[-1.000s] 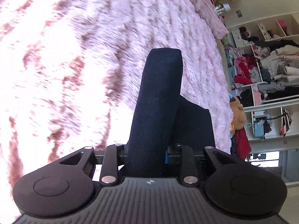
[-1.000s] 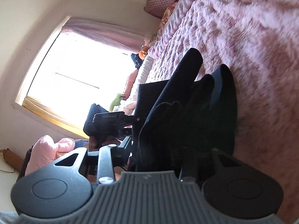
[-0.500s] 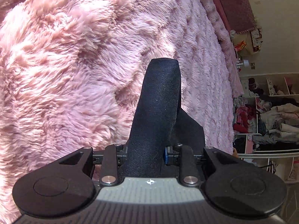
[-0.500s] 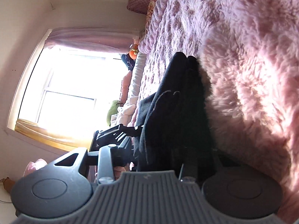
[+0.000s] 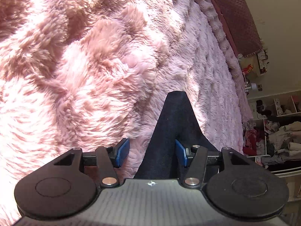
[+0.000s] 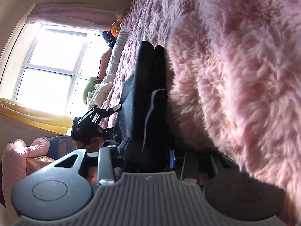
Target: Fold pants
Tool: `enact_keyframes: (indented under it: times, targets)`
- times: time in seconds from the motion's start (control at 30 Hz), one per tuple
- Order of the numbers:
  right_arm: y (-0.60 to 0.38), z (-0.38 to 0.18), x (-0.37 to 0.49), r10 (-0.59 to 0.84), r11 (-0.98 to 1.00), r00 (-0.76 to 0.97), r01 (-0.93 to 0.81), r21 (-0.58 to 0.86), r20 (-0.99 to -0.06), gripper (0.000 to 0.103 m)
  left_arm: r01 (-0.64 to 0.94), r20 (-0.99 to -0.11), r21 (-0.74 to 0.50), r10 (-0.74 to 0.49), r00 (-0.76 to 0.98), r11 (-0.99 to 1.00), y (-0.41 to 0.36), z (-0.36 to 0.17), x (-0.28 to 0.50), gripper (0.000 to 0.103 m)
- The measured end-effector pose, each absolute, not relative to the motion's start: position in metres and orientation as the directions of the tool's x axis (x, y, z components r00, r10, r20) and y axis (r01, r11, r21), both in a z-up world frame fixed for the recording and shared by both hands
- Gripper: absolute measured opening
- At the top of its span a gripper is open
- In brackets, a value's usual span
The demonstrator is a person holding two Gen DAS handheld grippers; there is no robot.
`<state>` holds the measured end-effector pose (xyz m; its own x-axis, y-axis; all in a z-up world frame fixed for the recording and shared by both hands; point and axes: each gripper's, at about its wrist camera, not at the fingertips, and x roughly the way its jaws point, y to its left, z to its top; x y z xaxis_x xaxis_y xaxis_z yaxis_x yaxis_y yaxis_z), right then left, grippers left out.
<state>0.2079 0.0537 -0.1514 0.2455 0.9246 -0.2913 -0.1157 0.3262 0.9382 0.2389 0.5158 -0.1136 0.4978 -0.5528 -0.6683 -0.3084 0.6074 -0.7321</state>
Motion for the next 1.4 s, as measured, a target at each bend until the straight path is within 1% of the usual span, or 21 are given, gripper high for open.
enact_keyframes:
  times: [0.03,0.07,0.17,0.23,0.3,0.37,0.4,0.5,0.57,0.6,0.63,0.7,0.8,0.87,0.97,1.2,1.4]
  targets:
    - [0.051,-0.147,0.208,0.918,0.351,0.243,-0.132,0.927,-0.313,0.042,-0.324,-0.683,-0.717,-0.531,0.502,0.617,0.518,-0.109,0.235,0.068]
    - [0.049,-0.145,0.208,0.912,0.374,0.240,-0.151,0.915,-0.333,0.043,-0.340,-0.704,-0.693,-0.496,0.508,0.636,0.521,-0.103,0.230,0.068]
    - [0.047,-0.133,0.205,0.894,0.424,0.249,-0.203,0.882,-0.373,0.049,-0.377,-0.762,-0.608,-0.380,0.525,0.699,0.524,-0.082,0.212,0.068]
    - [0.035,-0.119,0.192,0.885,0.445,0.275,-0.259,0.857,-0.377,0.062,-0.399,-0.793,-0.516,-0.246,0.558,0.758,0.517,-0.061,0.192,0.068]
    - [0.032,-0.101,0.180,0.861,0.493,0.310,-0.323,0.808,-0.402,0.068,-0.386,-0.797,-0.409,-0.117,0.593,0.827,0.500,-0.036,0.170,0.068]
    - [0.030,-0.080,0.161,0.817,0.572,0.357,-0.399,0.716,-0.454,0.068,-0.367,-0.792,-0.309,-0.024,0.610,0.877,0.471,-0.014,0.151,0.068]
    - [0.031,-0.068,0.153,0.786,0.617,0.380,-0.429,0.660,-0.488,0.068,-0.383,-0.792,-0.262,0.029,0.610,0.886,0.453,-0.004,0.140,0.066]
    - [0.036,-0.048,0.144,0.703,0.710,0.404,-0.453,0.540,-0.586,0.067,-0.476,-0.780,-0.164,0.181,0.599,0.864,0.404,0.018,0.105,0.064]
    - [0.031,-0.036,0.131,0.624,0.773,0.429,-0.462,0.435,-0.654,0.067,-0.507,-0.759,-0.142,0.235,0.607,0.850,0.373,0.026,0.086,0.063]
    - [0.033,-0.029,0.127,0.593,0.791,0.443,-0.477,0.384,-0.672,0.068,-0.512,-0.744,-0.145,0.247,0.620,0.847,0.355,0.030,0.074,0.063]
    - [0.026,-0.027,0.117,0.594,0.787,0.455,-0.500,0.361,-0.663,0.069,-0.519,-0.731,-0.149,0.260,0.632,0.842,0.339,0.032,0.065,0.063]
    - [0.022,-0.023,0.109,0.628,0.758,0.438,-0.533,0.377,-0.644,0.072,-0.527,-0.710,-0.143,0.284,0.644,0.837,0.312,0.031,0.048,0.063]
    - [0.013,-0.014,0.090,0.618,0.755,0.428,-0.555,0.348,-0.659,0.072,-0.550,-0.688,-0.122,0.329,0.647,0.827,0.271,0.035,0.029,0.063]
    - [0.005,-0.005,0.078,0.623,0.751,0.436,-0.564,0.342,-0.649,0.072,-0.560,-0.667,-0.114,0.355,0.655,0.821,0.247,0.036,0.019,0.063]
    - [-0.004,0.000,0.071,0.650,0.733,0.422,-0.567,0.376,-0.632,0.074,-0.575,-0.638,-0.044,0.420,0.646,0.817,0.217,0.035,0.012,0.063]
    - [-0.015,0.011,0.058,0.621,0.757,0.464,-0.564,0.329,-0.632,0.075,-0.552,-0.667,-0.011,0.405,0.625,0.834,0.181,0.025,0.008,0.063]
    - [-0.027,0.019,0.054,0.621,0.759,0.481,-0.565,0.324,-0.619,0.075,-0.540,-0.688,0.024,0.406,0.602,0.841,0.160,0.015,0.003,0.063]
